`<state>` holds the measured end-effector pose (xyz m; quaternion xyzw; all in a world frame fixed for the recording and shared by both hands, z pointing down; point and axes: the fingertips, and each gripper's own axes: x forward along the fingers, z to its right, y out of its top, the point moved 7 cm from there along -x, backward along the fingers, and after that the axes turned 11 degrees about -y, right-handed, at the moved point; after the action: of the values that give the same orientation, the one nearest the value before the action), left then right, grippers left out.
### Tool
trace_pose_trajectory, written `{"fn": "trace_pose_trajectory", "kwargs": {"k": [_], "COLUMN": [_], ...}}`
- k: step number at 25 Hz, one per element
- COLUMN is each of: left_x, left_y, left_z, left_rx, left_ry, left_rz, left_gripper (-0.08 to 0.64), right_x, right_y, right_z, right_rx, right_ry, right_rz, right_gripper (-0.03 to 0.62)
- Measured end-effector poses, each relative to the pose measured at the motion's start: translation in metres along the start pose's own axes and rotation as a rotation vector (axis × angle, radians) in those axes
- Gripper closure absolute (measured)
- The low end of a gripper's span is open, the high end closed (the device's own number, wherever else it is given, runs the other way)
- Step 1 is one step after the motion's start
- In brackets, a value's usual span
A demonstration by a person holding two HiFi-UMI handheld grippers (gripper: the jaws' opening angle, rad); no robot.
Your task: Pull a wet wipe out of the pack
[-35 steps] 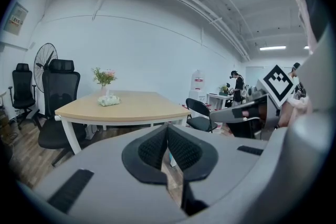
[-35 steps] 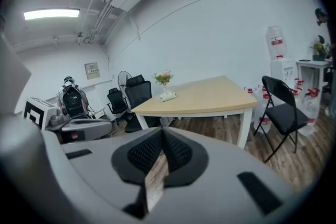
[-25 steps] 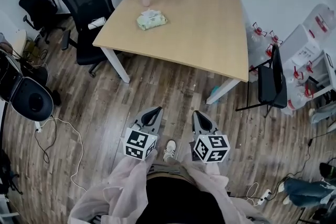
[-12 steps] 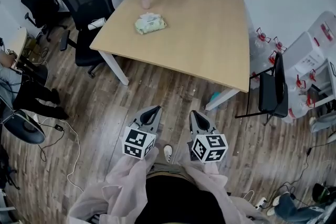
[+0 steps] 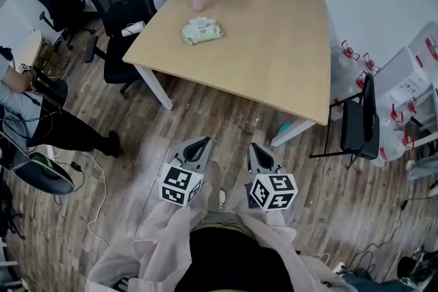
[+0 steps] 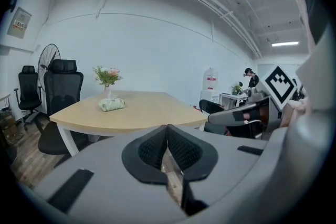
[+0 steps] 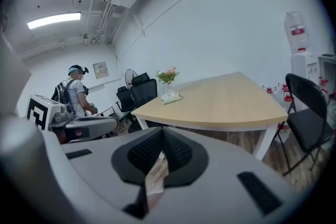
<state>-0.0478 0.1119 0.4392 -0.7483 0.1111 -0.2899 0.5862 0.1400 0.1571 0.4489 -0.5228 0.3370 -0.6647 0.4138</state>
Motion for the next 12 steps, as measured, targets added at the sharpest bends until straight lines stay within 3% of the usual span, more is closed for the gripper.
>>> {"fn": "trace_pose_trajectory", "kwargs": {"k": [12], "left_x": [0.011], "left_y": [0.002], "left_z": [-0.015], "left_rx": [-0.008], "left_ry": [0.001], "left_rz": [0.004], "left_gripper": [0.548], "right_x": [0.017], "right_y": [0.003], "right_z": [0.001], "right_rx": [0.001], "right_ry": [-0.005], "right_rz": [-0.011], "right_gripper": [0.584]}}
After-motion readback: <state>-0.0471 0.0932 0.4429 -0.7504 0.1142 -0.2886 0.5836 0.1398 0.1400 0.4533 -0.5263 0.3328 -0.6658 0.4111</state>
